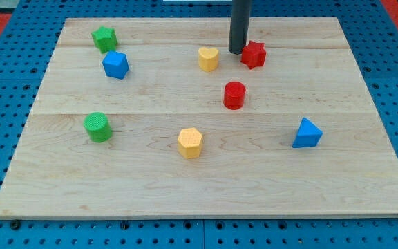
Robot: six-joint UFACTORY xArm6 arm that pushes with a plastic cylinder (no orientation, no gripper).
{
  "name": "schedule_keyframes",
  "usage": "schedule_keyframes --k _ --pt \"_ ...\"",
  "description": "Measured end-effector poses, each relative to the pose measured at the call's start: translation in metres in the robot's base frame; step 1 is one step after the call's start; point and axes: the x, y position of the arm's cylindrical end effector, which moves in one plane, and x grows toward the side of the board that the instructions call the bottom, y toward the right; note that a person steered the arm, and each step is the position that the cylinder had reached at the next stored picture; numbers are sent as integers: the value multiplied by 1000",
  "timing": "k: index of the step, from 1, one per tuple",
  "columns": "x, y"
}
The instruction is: Touch the top right of the yellow heart
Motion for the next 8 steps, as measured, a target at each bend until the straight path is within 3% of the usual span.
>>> schedule_keyframes --k 8 --pt "1 -24"
